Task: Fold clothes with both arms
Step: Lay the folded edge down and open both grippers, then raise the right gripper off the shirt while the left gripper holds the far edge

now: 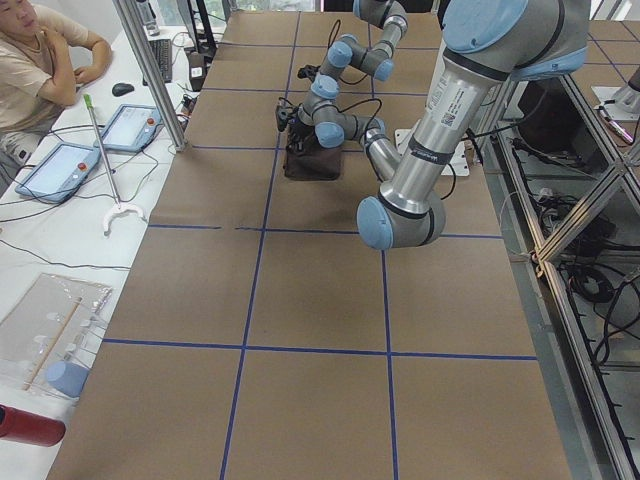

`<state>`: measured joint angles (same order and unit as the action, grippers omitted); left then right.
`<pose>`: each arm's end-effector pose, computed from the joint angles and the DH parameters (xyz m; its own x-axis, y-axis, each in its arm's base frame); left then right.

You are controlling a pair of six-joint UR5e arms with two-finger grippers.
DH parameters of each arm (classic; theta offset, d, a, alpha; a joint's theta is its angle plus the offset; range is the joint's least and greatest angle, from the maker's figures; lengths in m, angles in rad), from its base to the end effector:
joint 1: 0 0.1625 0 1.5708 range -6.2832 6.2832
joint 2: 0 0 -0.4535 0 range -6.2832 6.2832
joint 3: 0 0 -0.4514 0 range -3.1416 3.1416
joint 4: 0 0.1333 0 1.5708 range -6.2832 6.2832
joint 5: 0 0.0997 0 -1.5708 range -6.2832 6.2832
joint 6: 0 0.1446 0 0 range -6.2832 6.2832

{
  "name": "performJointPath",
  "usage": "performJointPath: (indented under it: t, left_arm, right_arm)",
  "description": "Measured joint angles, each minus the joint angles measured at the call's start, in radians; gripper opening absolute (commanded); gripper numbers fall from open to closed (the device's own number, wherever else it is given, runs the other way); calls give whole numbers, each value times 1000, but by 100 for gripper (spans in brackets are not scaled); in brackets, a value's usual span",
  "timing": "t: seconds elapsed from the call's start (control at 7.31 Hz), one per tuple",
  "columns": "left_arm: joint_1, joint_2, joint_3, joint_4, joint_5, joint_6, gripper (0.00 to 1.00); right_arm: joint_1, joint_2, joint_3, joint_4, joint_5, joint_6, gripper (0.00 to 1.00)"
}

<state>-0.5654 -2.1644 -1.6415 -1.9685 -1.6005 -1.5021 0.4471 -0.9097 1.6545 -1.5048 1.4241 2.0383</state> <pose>0.5928 -0.5289 0.2435 0.4456 -0.2015 -0.8723 0.4842 0.8738 0.0455 -0.6390 -0.4777 0.2408 0.3187 0.6472 0.6924 -0.7470 0.6212 -0.2368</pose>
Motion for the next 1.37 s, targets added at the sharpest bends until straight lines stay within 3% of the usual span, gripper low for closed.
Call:
performJointPath:
  t: [0.27,0.41,0.55,0.96,1.37]
  left_arm:
    - [4,-3,68,-62,2,-1,0]
    - [6,-3,80,-73,2,-3,16]
    - [6,-2,82,-77,1,-3,99]
    - [-8,21,33,-75,-25,113,100]
    - [-70,85,-48,-74,-139,260,100]
  right_arm:
    - [18,9,-28,19,16,-23,0]
    - [22,13,-43,22,19,-32,56]
    - [25,16,-53,22,20,-57,100]
    - [34,25,-55,22,41,-202,100]
    - [3,53,-39,20,66,-367,100]
